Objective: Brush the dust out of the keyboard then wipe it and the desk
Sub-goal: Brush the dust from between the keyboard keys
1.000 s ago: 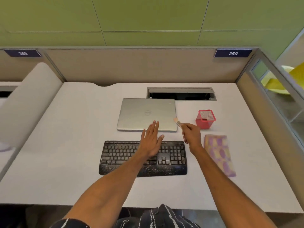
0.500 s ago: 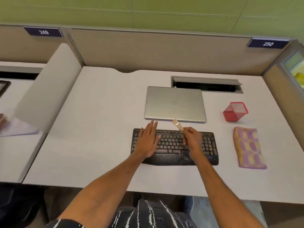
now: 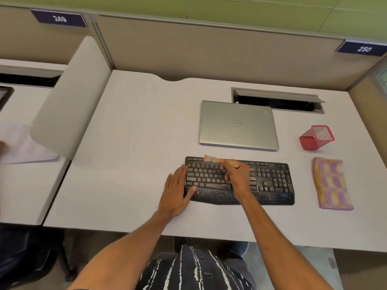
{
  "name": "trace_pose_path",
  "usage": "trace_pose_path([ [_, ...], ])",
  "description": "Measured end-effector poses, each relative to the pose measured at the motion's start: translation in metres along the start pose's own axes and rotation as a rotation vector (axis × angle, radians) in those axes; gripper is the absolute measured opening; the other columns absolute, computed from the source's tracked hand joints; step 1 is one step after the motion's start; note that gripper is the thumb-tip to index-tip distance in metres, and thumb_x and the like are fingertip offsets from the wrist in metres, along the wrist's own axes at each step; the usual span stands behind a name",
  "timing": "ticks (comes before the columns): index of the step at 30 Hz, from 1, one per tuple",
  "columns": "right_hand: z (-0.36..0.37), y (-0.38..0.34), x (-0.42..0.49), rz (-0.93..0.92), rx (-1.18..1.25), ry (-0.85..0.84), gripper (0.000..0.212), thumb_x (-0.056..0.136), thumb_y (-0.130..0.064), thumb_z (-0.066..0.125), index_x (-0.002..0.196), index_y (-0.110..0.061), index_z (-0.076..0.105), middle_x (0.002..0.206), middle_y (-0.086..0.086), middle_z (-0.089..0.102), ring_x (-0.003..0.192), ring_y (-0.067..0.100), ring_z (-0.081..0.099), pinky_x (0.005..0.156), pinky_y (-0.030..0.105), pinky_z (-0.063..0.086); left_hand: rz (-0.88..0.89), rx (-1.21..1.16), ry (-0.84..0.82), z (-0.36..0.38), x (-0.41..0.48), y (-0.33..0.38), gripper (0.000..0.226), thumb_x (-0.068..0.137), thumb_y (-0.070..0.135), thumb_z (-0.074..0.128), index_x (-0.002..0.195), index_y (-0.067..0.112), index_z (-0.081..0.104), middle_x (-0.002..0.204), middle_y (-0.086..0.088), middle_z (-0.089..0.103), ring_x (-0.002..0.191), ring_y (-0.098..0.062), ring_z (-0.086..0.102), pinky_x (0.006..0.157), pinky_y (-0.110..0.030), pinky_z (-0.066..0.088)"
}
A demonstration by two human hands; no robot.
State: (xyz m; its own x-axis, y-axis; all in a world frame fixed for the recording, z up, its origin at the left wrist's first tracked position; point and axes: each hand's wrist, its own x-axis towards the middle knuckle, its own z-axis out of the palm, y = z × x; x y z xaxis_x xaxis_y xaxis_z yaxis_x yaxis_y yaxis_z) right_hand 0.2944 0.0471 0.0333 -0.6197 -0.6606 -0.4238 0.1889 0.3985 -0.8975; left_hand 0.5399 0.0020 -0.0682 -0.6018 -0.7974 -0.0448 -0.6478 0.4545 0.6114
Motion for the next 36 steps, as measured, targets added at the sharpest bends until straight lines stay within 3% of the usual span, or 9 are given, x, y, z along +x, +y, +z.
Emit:
trace_pose_path([
  [6,0.018,0.003,-0.004,-0.016,-0.037,-0.012,0.012,0.091,-0.020,0.080,0.092,-0.008,0.080,0.079,0.009,0.077,0.050,0.014,0.055,0.047,0.024,0.044,0.090,0.029,-0.014,-0.012,-0.018,-0.006,0.108,0.105,0.071,0.057,0.176,0.019,-0.006,0.185,0.004,-0.005,0.171,-0.015,-0.005,0.139,-0.049,0.006],
  [12,0.022,-0.002,-0.004,-0.067,-0.115,-0.032,0.011,0.092,-0.019,0.078,0.084,-0.011,0.081,0.077,0.009,0.077,0.050,0.018,0.056,0.046,0.027,0.045,0.085,0.171,-0.036,-0.012,-0.023,-0.010,0.127,0.094,0.088,0.055,0.175,0.014,-0.009,0.185,-0.001,-0.010,0.171,-0.019,-0.006,0.138,-0.053,0.012],
  [21,0.032,-0.008,0.026,-0.220,-0.382,-0.059,0.022,0.094,-0.040,0.073,0.079,-0.024,0.078,0.069,-0.003,0.074,0.060,0.012,0.063,0.059,0.042,0.057,0.028,0.156,0.031,-0.008,-0.020,-0.009,0.122,0.096,0.082,0.058,0.176,0.014,-0.005,0.185,0.000,-0.008,0.171,-0.019,-0.002,0.138,-0.050,0.015],
  [25,0.053,-0.013,0.032,-0.268,-0.508,-0.107,0.025,0.095,-0.044,0.071,0.075,-0.029,0.077,0.066,-0.018,0.072,0.060,0.001,0.065,0.059,0.026,0.050,0.029,0.162,0.033,-0.008,-0.020,-0.008,0.121,0.096,0.081,0.061,0.176,0.014,-0.002,0.185,-0.001,-0.006,0.171,-0.019,-0.001,0.138,-0.050,0.016],
  [32,0.080,-0.021,0.038,-0.338,-0.753,-0.189,0.022,0.095,-0.045,0.068,0.084,-0.030,0.080,0.072,-0.019,0.073,0.061,0.004,0.065,0.053,0.026,0.050,0.032,0.159,0.037,-0.008,-0.020,-0.008,0.120,0.097,0.081,0.060,0.176,0.013,0.002,0.185,-0.002,-0.003,0.171,-0.020,0.002,0.137,-0.052,0.017],
  [34,0.084,-0.026,0.039,-0.398,-0.862,-0.154,0.023,0.097,-0.045,0.065,0.090,-0.030,0.081,0.079,-0.018,0.075,0.065,0.003,0.064,0.054,0.024,0.046,0.036,0.163,0.041,-0.008,-0.020,-0.008,0.119,0.097,0.081,0.059,0.176,0.013,0.003,0.185,-0.002,-0.002,0.171,-0.020,0.002,0.137,-0.051,0.017],
  [36,0.085,-0.031,0.042,-0.423,-0.893,-0.072,0.024,0.097,-0.046,0.063,0.094,-0.030,0.081,0.085,-0.016,0.076,0.070,0.008,0.065,0.059,0.027,0.052,0.037,0.171,0.035,-0.009,-0.019,-0.008,0.118,0.098,0.082,0.056,0.176,0.013,0.002,0.185,-0.002,-0.003,0.171,-0.020,0.001,0.138,-0.051,0.016],
])
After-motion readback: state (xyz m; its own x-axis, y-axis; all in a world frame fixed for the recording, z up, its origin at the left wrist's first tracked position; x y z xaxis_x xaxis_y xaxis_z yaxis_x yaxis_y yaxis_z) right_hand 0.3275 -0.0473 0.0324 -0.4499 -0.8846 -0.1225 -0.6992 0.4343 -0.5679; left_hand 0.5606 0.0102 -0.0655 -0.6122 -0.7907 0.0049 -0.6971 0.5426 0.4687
